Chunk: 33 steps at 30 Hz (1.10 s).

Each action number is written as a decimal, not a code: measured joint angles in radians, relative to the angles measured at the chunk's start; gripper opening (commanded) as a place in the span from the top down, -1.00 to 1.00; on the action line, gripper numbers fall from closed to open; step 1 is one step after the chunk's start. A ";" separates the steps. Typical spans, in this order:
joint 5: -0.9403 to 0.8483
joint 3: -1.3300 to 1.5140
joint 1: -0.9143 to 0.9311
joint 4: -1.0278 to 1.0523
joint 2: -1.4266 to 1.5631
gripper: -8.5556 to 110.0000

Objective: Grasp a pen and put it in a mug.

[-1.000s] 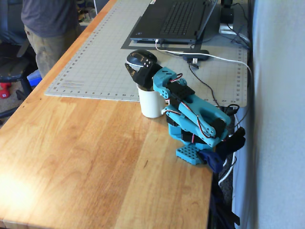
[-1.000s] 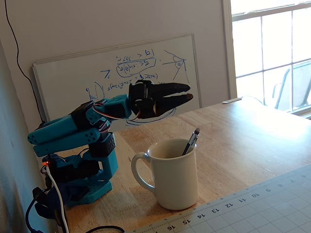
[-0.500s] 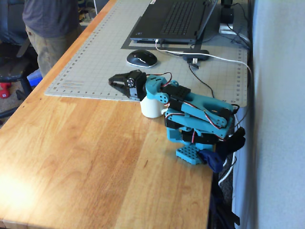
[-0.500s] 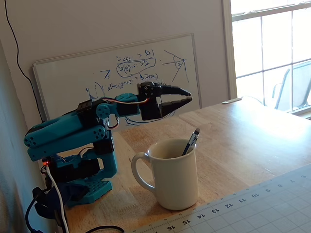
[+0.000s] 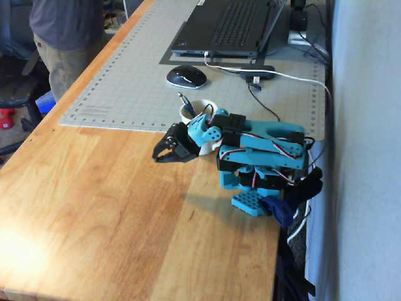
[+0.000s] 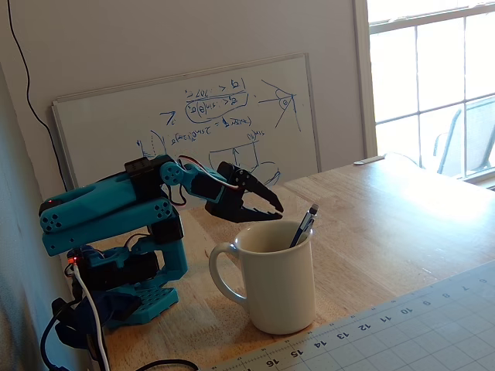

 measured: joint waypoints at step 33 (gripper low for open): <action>0.000 0.000 -0.051 0.514 0.094 0.83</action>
